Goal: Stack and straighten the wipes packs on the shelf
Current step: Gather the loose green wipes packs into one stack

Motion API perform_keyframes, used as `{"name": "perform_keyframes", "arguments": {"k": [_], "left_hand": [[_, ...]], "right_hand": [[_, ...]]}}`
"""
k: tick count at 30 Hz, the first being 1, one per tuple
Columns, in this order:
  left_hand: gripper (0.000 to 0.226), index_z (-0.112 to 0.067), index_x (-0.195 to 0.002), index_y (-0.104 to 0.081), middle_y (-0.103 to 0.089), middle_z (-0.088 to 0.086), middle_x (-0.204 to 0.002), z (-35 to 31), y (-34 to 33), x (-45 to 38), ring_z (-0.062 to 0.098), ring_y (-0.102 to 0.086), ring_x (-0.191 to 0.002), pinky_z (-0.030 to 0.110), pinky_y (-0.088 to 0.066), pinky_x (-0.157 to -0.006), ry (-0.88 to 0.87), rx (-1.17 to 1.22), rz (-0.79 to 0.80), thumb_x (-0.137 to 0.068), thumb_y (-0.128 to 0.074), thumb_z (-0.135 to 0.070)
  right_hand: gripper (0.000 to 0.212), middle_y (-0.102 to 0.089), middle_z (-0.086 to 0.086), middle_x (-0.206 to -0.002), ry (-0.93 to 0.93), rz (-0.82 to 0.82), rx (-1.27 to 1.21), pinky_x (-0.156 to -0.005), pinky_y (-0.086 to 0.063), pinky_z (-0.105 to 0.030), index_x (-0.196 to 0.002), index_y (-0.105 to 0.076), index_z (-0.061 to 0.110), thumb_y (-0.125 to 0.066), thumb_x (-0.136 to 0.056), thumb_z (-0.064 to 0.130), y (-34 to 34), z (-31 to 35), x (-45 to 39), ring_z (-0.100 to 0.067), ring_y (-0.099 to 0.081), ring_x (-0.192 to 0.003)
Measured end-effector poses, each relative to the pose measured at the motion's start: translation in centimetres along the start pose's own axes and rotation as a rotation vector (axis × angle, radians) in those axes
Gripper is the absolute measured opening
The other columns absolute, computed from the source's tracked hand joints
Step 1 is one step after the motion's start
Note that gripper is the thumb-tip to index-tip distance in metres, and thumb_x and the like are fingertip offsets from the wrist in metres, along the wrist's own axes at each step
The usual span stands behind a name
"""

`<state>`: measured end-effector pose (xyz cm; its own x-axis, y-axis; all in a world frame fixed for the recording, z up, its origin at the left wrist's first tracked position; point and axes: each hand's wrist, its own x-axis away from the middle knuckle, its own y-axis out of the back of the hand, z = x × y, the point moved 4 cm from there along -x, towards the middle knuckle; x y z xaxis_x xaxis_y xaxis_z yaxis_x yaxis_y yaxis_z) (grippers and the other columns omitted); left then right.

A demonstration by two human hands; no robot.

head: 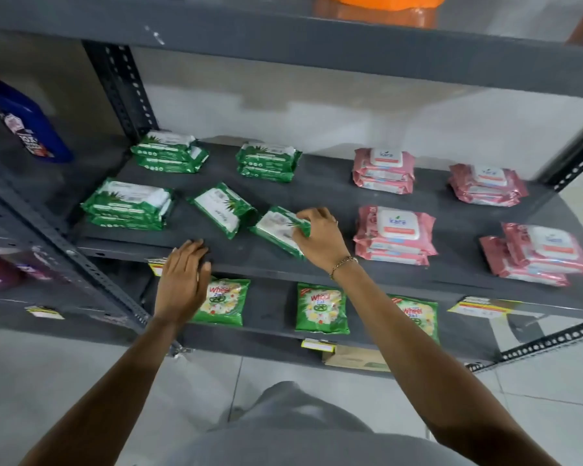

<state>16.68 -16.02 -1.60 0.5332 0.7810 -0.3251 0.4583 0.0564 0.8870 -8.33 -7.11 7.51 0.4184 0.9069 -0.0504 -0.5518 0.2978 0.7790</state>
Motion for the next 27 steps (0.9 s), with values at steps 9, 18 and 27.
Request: {"name": "perform_keyframes", "arguments": {"k": [9, 18, 27], "left_hand": [[0.066, 0.000, -0.141, -0.041, -0.044, 0.017, -0.147, 5.2, -0.8, -0.6, 0.029, -0.032, -0.138, 0.034, -0.006, -0.118, -0.108, -0.103, 0.094, -0.100, -0.019, -0.047], [0.052, -0.002, -0.130, -0.046, -0.061, 0.020, -0.128, 6.0, -2.1, -1.3, 0.030, -0.040, -0.126, 0.043, -0.026, -0.107, -0.154, -0.184, -0.046, -0.101, -0.022, -0.038], [0.049, -0.006, -0.130, -0.046, -0.065, 0.018, -0.124, 6.8, -2.9, -1.5, 0.029, -0.043, -0.124, 0.042, -0.030, -0.105, -0.238, -0.228, -0.198, -0.101, -0.026, -0.041]], "right_hand": [[0.077, -0.037, -0.014, -0.138, -0.166, 0.163, 0.436, -0.104, -0.028, -0.050, -0.137, -0.027, 0.008, -0.063, -0.077, 0.040, -5.1, 0.3, -2.4, -0.035, -0.034, -0.129], [0.078, -0.052, -0.017, -0.132, -0.555, 0.029, 0.296, -0.100, -0.043, -0.044, -0.129, -0.043, 0.002, -0.069, -0.068, 0.043, -2.3, 0.6, -3.3, -0.036, -0.048, -0.123], [0.059, -0.053, -0.017, -0.116, -0.057, -0.234, 0.226, -0.089, -0.046, -0.042, -0.116, -0.047, 0.003, -0.058, -0.079, 0.048, -5.4, 9.2, -6.9, -0.035, -0.050, -0.107]]}}
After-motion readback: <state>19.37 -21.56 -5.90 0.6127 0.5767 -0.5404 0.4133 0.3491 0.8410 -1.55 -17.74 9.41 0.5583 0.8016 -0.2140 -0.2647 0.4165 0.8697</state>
